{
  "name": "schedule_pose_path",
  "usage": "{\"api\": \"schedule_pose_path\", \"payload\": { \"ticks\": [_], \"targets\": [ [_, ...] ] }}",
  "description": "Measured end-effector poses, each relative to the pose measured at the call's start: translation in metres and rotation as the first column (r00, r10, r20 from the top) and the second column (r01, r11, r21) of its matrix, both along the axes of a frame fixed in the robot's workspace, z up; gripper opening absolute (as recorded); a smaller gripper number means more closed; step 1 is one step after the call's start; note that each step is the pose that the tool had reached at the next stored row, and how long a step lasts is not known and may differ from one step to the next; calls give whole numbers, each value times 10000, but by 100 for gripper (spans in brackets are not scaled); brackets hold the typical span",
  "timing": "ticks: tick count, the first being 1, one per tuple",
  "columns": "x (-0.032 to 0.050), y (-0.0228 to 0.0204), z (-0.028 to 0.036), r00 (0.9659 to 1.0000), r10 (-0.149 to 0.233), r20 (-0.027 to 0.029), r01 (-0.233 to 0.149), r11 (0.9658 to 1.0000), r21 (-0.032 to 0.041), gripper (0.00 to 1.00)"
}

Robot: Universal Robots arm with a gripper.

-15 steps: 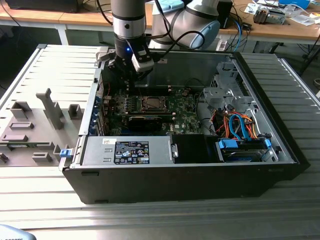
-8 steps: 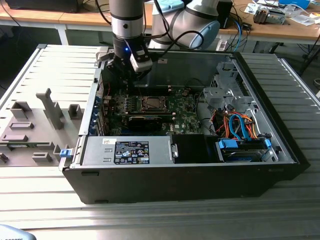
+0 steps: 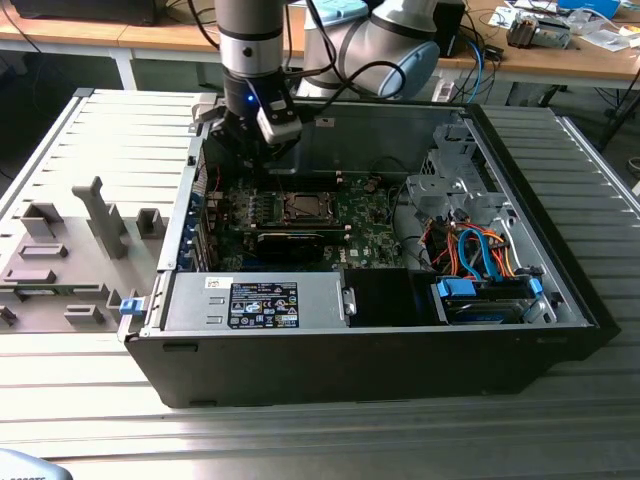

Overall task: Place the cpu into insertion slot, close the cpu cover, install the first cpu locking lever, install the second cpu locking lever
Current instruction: 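Install the first cpu locking lever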

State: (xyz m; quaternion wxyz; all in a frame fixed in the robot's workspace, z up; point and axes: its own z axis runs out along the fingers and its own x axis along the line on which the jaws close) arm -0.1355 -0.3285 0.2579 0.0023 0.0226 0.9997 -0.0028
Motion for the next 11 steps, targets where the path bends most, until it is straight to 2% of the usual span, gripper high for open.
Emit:
{"api": "schedule_pose_path", "payload": {
  "ticks": [11],
  "targets": [
    [-69, 2, -2, 10000, 0, 1, 0, 10000, 1, 11]
  ]
}}
